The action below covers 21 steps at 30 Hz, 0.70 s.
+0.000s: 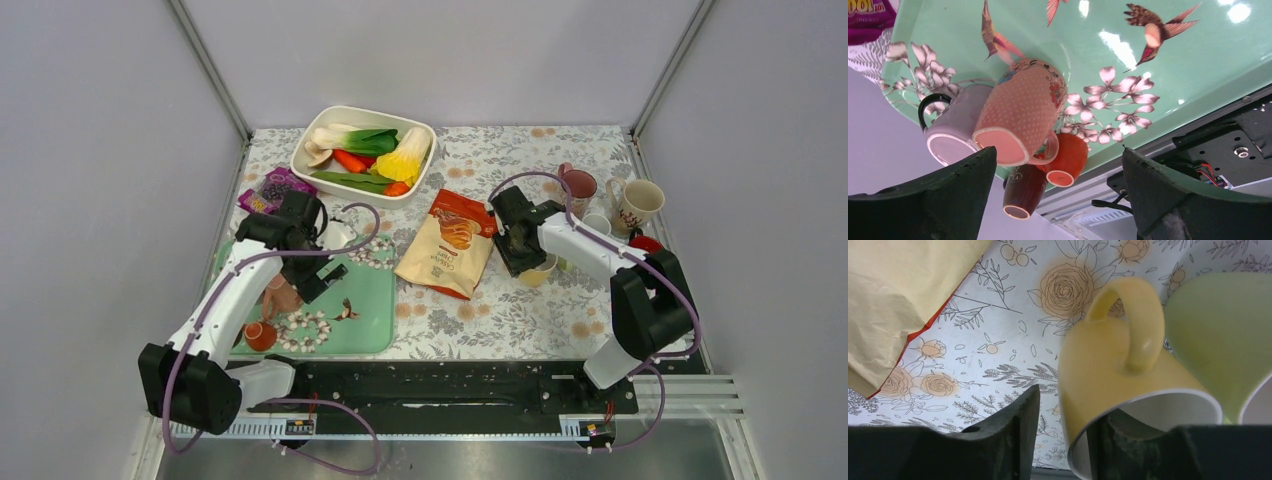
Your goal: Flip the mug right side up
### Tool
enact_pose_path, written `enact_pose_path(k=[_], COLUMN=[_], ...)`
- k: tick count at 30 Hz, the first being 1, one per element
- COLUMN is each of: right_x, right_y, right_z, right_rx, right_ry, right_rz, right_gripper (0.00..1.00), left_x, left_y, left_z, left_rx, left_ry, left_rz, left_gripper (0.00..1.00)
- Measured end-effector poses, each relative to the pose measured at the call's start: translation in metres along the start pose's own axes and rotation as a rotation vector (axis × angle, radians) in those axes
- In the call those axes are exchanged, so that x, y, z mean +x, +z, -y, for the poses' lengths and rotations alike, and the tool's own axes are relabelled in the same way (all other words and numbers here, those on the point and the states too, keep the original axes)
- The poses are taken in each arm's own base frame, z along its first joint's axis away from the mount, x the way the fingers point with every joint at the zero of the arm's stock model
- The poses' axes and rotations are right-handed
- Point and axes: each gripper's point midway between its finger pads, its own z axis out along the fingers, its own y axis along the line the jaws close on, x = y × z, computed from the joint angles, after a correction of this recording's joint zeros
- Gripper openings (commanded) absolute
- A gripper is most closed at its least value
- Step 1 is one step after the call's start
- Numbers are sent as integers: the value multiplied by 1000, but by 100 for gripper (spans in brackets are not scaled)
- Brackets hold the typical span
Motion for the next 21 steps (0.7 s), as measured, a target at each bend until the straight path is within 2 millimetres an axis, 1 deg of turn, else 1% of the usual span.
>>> enact_pose_path(k=[5, 8, 12, 15, 19, 21], right_x=[0, -4, -13, -22, -26, -27], right_y=[-3, -17, -40, -57, -71, -75], right_z=[2, 3, 2, -2, -4, -4], right_rx=[4, 0, -9, -19, -28, -29], right_ry=[2, 7, 5, -5, -10, -8], right_rz=[7, 46, 121, 180, 230, 241], right_gripper=[69, 74, 77, 78, 78, 78], left_x=[9, 8, 6, 5, 5, 5], left_y=[-1, -6, -12, -10, 5, 17], left_z=[-16, -33, -52, -61, -67, -67], left_rx=[-16, -35, -32, -7, 63, 106], left_ry=[-51, -87, -148, -191, -218, -227], left_rz=[-32, -24, 15, 30, 12, -9], left_gripper=[99, 99, 99, 99, 99, 95])
